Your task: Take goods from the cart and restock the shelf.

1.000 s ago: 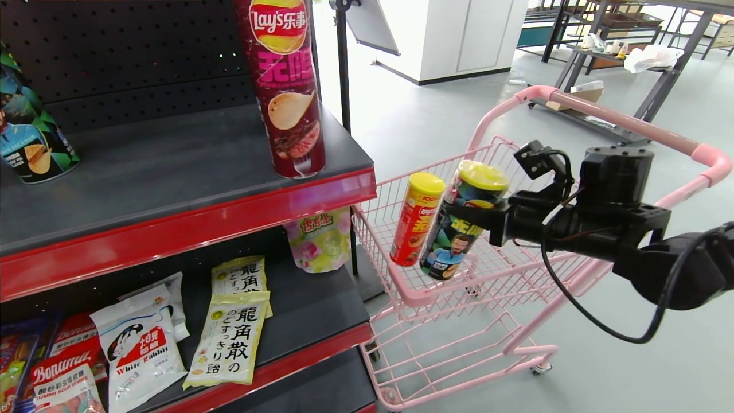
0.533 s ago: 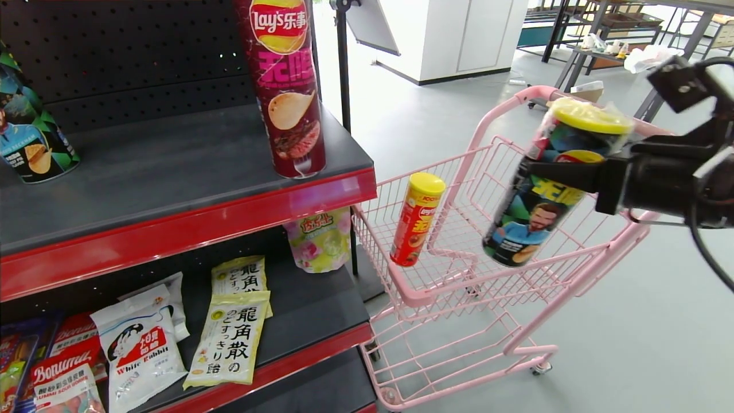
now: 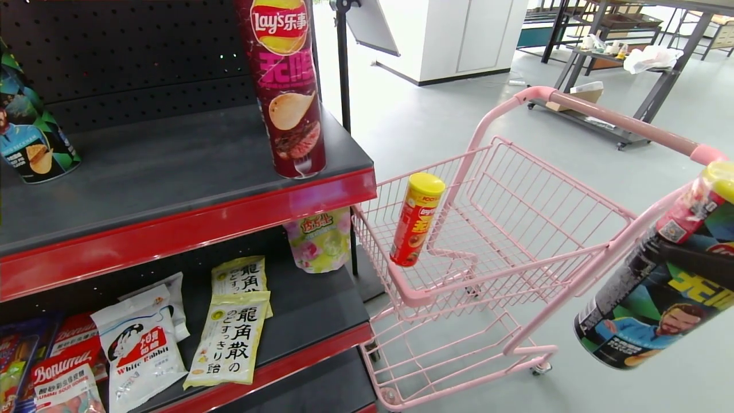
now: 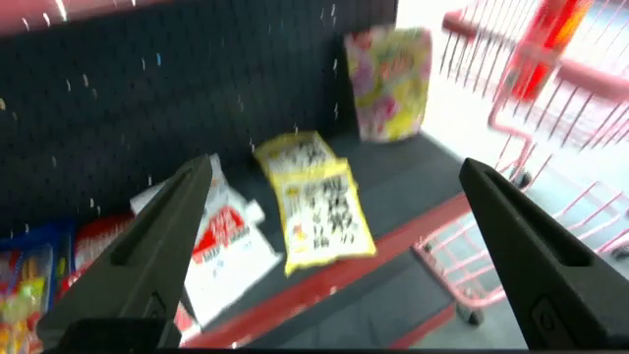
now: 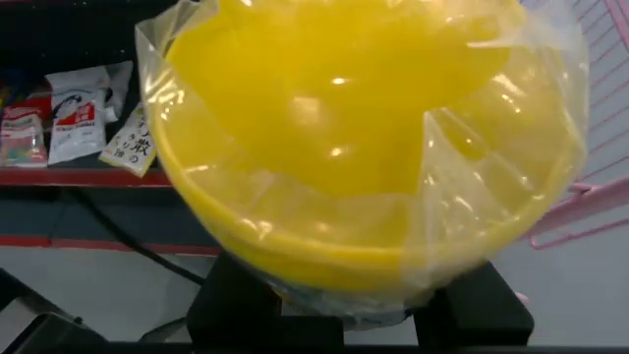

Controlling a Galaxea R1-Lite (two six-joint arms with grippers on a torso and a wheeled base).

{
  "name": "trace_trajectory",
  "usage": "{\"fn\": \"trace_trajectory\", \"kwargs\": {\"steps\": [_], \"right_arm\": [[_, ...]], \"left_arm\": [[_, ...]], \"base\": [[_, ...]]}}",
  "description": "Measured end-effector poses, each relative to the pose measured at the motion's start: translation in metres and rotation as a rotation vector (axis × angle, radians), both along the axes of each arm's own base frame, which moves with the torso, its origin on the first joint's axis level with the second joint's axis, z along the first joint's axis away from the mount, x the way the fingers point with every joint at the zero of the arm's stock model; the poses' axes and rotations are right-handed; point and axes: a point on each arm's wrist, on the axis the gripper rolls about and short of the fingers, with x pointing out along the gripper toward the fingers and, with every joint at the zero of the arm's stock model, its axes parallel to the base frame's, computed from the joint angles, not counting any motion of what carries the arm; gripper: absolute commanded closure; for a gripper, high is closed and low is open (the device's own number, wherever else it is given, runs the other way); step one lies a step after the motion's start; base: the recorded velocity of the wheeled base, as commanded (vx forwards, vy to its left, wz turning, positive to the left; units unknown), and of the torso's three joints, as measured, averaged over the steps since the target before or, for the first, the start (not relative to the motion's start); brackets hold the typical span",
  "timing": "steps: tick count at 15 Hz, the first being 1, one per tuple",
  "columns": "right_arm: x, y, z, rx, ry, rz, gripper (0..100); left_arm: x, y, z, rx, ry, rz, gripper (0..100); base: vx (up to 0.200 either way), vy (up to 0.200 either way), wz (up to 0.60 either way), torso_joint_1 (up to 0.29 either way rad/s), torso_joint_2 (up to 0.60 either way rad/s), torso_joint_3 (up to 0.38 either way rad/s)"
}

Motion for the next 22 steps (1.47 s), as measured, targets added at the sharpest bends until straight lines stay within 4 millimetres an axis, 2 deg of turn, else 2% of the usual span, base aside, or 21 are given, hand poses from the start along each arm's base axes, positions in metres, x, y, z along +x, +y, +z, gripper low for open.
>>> {"fn": "trace_trajectory", "kwargs": {"steps": [3,5,10,16,22], "right_arm": [[0.002,0.006,0.005,-0.023,-0.035,0.107,100],[0.008,0.010,0.008,-0.050,-0.043,0.127,100],[0.016,0.013,-0.002,-0.077,0.002,0.142,100],[0.017,0.014,-0.002,-0.084,0.001,0.149,100],[0.025,0.017,-0.003,-0.105,0.009,0.155,100]], "left_arm": [[0.001,-0.002,0.058,-0.014,-0.036,-0.114,0],[0.008,-0.003,0.074,0.020,-0.017,-0.151,0],[0.014,-0.003,0.074,0.072,0.043,-0.154,0],[0.004,-0.003,0.066,0.075,0.059,-0.154,0],[0.001,-0.003,0.069,0.094,0.030,-0.147,0]], "base": [[0.000,0.000,0.00,0.000,0.00,0.000],[0.000,0.000,0.00,0.000,0.00,0.000],[0.000,0.000,0.00,0.039,-0.15,-0.108],[0.000,0.000,0.00,0.160,-0.51,-0.347],[0.000,0.000,0.00,0.216,-0.59,-0.375]]}}
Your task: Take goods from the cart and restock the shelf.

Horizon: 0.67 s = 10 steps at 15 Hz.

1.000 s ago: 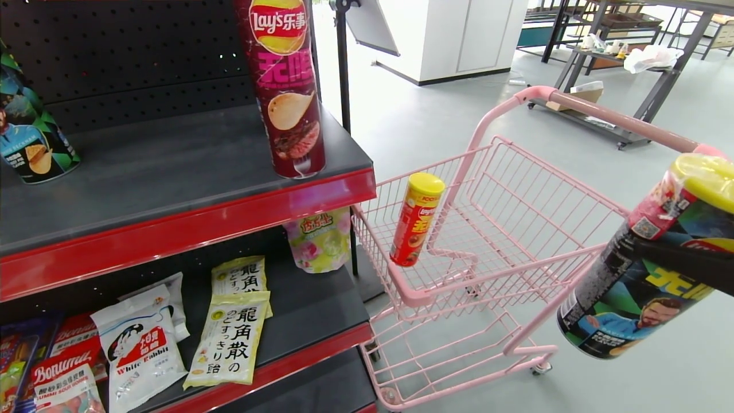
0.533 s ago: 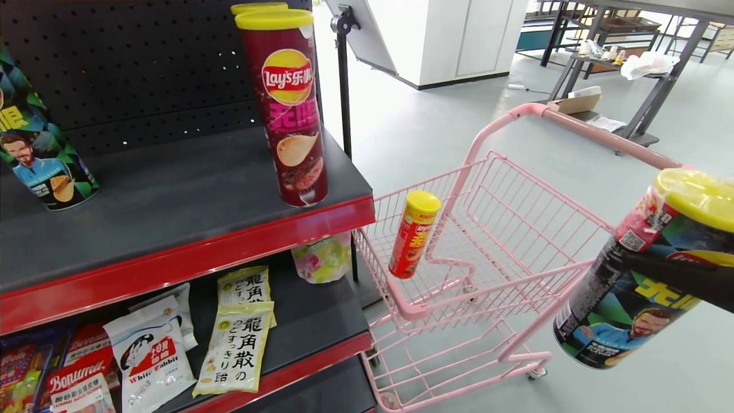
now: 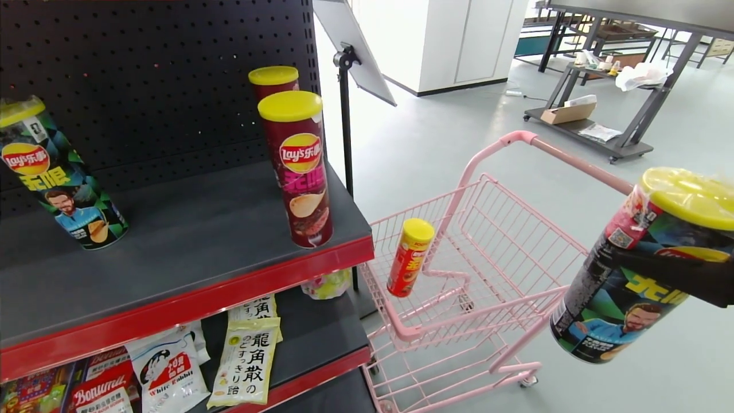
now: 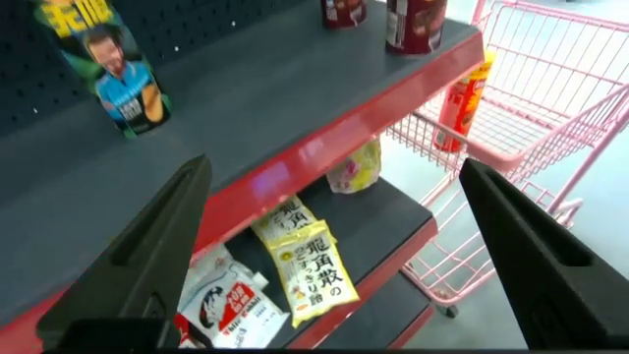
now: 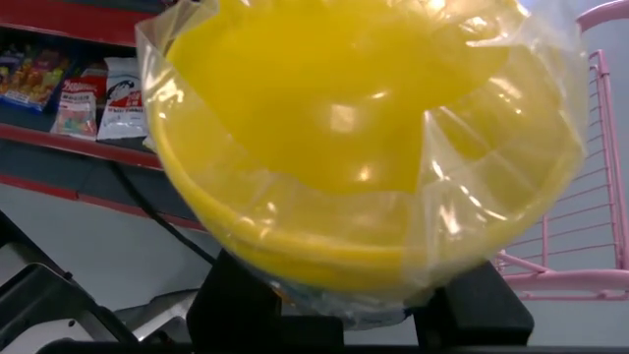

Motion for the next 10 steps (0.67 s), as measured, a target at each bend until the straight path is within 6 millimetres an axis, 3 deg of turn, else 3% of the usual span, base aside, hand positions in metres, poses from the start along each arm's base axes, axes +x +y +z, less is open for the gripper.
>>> {"fn": "trace_trajectory", "kwargs": {"steps": [3,6,10], "right_arm": [[0.005,0.002,0.000,-0.004,0.009,-0.001,100],[0.008,0.003,-0.001,-0.017,0.013,0.001,100],[0.010,0.003,0.000,-0.024,0.009,0.001,100]], "left_arm": [[0.002,0.000,0.003,0.032,0.000,0.001,0],[0.008,0.000,0.014,0.068,0.004,0.000,0],[0.020,0.000,0.037,0.108,0.010,0.001,0]], "base": [[0.000,0.000,0.00,0.185,-0.46,-0.277],[0.000,0.000,0.00,0.047,-0.13,-0.072],[-0.200,0.000,0.00,0.018,-0.01,-0.008]]}}
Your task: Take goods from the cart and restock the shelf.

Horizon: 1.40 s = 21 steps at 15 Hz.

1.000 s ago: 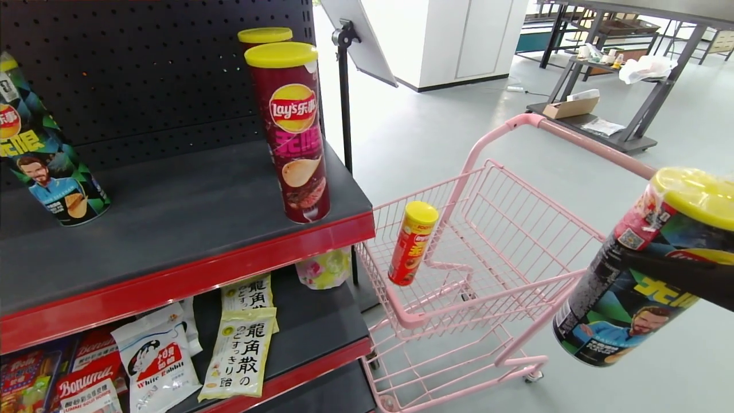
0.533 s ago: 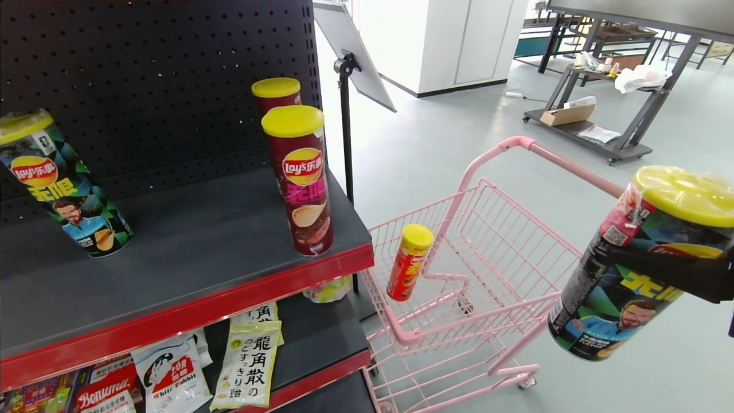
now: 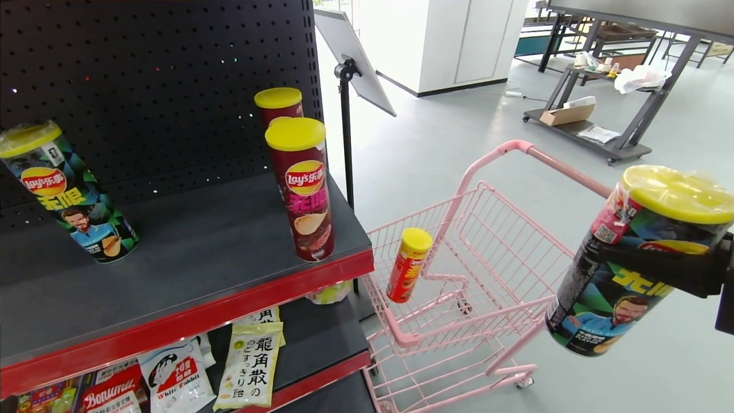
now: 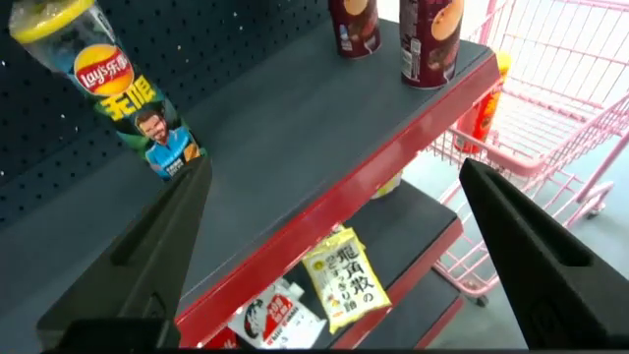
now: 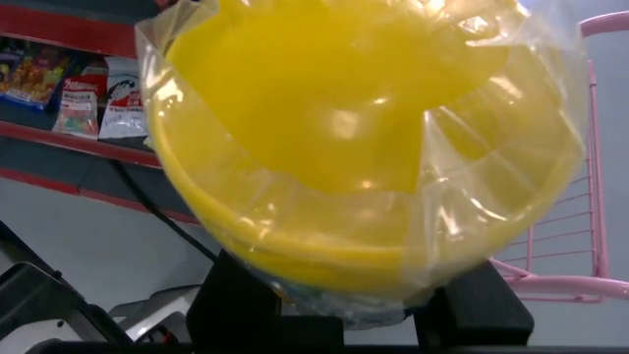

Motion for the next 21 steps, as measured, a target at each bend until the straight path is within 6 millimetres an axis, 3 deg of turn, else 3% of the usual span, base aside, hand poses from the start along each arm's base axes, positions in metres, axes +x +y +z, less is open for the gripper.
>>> {"fn": "trace_trajectory", "kwargs": {"steps": [4,14,17,21], "right_arm": [[0.000,0.000,-0.006,-0.014,0.017,0.002,100],[0.004,0.002,-0.004,-0.023,0.011,0.011,100],[0.007,0.003,-0.006,-0.040,0.010,0.013,100],[0.008,0.004,-0.009,-0.001,0.006,0.061,100]], "left_arm": [[0.009,0.000,0.000,0.001,0.043,-0.003,0],[0.005,0.000,-0.008,-0.001,0.045,-0.007,0],[0.005,0.000,-0.008,-0.003,0.044,-0.007,0],[0.005,0.000,-0.010,-0.003,0.052,-0.003,0]], "base": [[-0.200,0.000,0.00,-0.001,0.00,0.004],[0.000,0.000,0.60,0.003,0.00,0.002],[0.000,0.000,0.00,0.000,0.00,0.000],[0.000,0.200,0.00,0.002,0.01,0.004]]}}
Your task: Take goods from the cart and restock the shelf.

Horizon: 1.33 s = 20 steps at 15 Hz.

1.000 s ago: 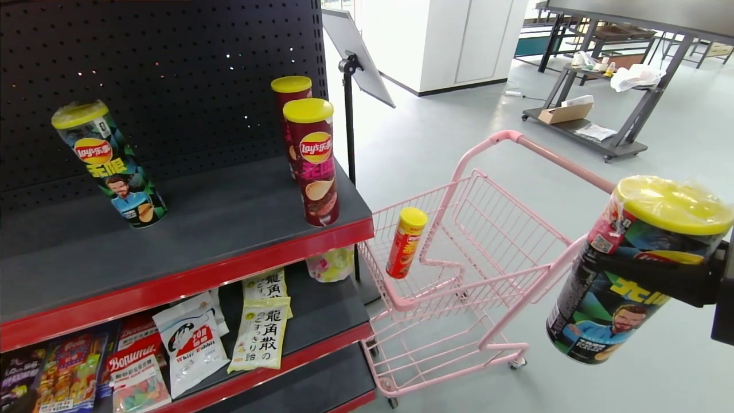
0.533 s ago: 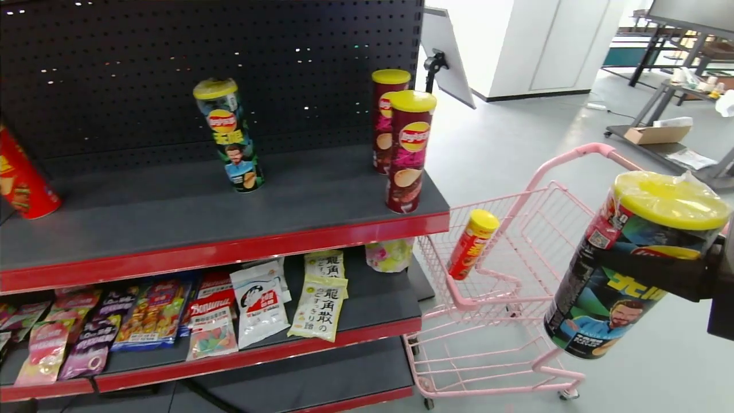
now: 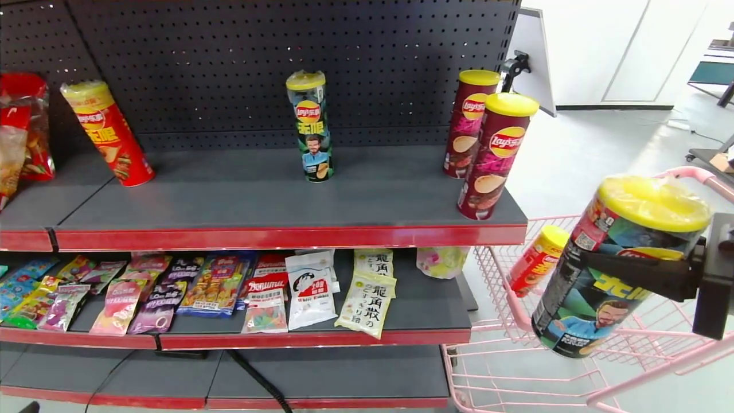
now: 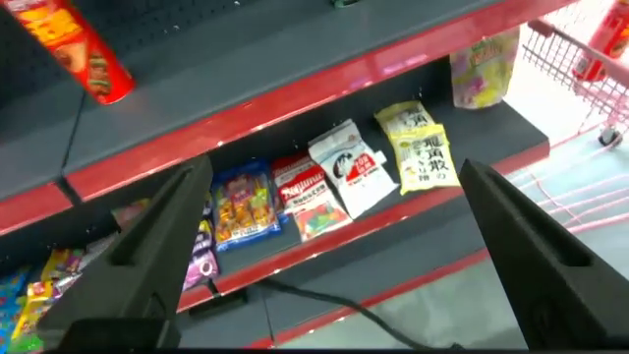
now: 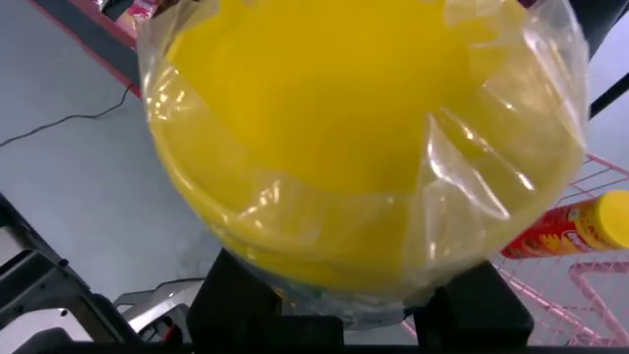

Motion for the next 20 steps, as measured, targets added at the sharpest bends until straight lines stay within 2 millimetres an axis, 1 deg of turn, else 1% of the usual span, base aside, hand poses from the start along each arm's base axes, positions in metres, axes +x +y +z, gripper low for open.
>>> {"fn": "trace_trajectory", "kwargs": {"steps": [5,10,13,17,20], "right_arm": [[-0.002,0.000,-0.004,0.018,-0.041,0.037,100],[-0.006,0.005,-0.009,0.056,-0.007,0.179,100],[-0.007,0.005,-0.013,0.059,-0.003,0.204,100],[-0.012,0.005,-0.016,0.060,-0.004,0.216,100],[-0.016,0.005,-0.018,0.060,-0.006,0.223,100]], "left_arm": [[0.000,0.000,0.000,0.002,0.001,0.003,0],[0.001,0.000,-0.002,0.003,0.006,0.003,0],[0.000,0.000,-0.005,0.006,0.008,0.003,0],[-0.002,0.000,-0.010,0.039,0.000,-0.005,0],[-0.002,0.001,-0.013,0.042,0.003,0.018,0]], "base": [[0.000,0.200,0.00,0.001,0.00,0.001],[0.000,0.200,0.00,-0.001,0.00,0.000],[0.000,0.200,0.00,0.005,0.00,0.002],[0.000,0.000,0.00,0.000,0.00,0.000],[0.200,0.000,0.00,-0.001,0.00,0.004]]}}
